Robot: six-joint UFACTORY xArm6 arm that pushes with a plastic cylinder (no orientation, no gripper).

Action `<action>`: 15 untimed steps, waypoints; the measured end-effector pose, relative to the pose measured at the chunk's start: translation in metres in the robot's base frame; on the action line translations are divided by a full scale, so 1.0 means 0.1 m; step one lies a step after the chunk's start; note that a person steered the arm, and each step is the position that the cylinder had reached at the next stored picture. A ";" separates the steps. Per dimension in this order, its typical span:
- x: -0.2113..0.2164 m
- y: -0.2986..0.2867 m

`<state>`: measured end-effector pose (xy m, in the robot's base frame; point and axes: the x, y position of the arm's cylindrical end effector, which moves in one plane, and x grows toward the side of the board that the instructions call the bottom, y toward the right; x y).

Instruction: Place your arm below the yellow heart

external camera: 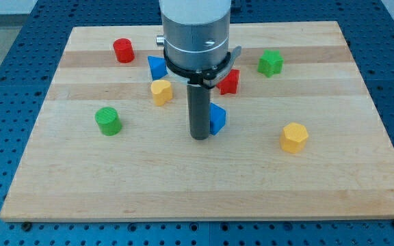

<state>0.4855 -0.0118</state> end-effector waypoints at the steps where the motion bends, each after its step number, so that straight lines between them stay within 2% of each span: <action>1: -0.10 0.00; 6: -0.10 -0.26; 13: -0.63 -0.70; 15: -0.63 -0.85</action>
<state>0.4226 -0.0973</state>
